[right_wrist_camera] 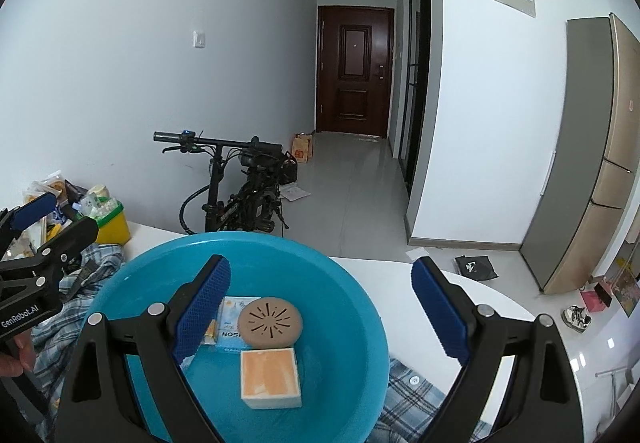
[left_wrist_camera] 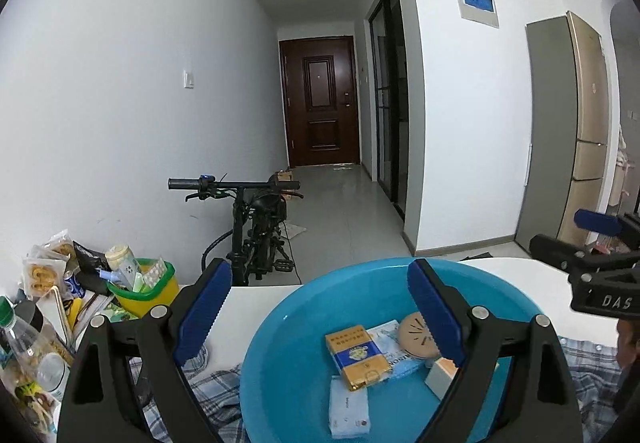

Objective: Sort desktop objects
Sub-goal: 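Lift both open tools up and back away from the basin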

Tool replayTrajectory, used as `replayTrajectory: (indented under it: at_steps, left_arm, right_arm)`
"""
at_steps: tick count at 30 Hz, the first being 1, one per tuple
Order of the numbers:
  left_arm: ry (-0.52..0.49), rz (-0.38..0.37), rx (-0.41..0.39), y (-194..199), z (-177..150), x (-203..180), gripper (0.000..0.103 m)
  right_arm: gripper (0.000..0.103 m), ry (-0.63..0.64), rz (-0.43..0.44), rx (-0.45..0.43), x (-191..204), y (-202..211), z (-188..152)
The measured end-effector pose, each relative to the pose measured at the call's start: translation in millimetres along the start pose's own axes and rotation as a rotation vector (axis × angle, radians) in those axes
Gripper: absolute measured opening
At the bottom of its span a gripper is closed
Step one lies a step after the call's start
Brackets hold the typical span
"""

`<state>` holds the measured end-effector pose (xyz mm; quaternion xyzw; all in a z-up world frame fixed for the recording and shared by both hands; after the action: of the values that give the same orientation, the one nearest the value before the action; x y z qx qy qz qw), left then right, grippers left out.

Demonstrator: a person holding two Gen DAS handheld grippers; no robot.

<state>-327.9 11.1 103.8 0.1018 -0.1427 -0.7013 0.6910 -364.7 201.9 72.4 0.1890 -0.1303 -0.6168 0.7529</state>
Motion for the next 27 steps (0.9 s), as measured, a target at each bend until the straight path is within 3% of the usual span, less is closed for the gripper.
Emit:
replayTrajectory:
  at_steps: [7,10,16,19,27]
  left_arm:
    - [0.045,-0.014,0.029,29,3,2,0.091]
    - [0.003,0.022,0.029,45,4,-1,0.091]
    - [-0.028,0.048,-0.056,85,9,-5,0.092]
    - [-0.004,0.038,-0.088,104,10,-1,0.103]
    - [0.037,0.041,-0.153,144,12,11,0.103]
  right_arm:
    - [0.094,0.016,0.016,-0.021,7,30,3]
    - [0.095,0.021,0.021,-0.038,9,47,3]
    - [0.096,0.043,0.018,-0.099,14,83,8]
    - [0.097,0.042,0.025,-0.125,16,102,9]
    - [0.098,0.044,0.05,-0.168,21,147,2]
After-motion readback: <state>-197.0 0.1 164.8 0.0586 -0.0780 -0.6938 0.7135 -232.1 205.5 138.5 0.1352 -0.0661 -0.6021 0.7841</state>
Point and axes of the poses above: each gripper's, at about its wrist camera, not at the fingertips, and y roughly against the way its jaws point, x to its left, z to its top, the point moved 8 cm from there along -y, roughly the way its jaws point, and after that the axes turned 1 degree about -x, right-handed, at the moved point
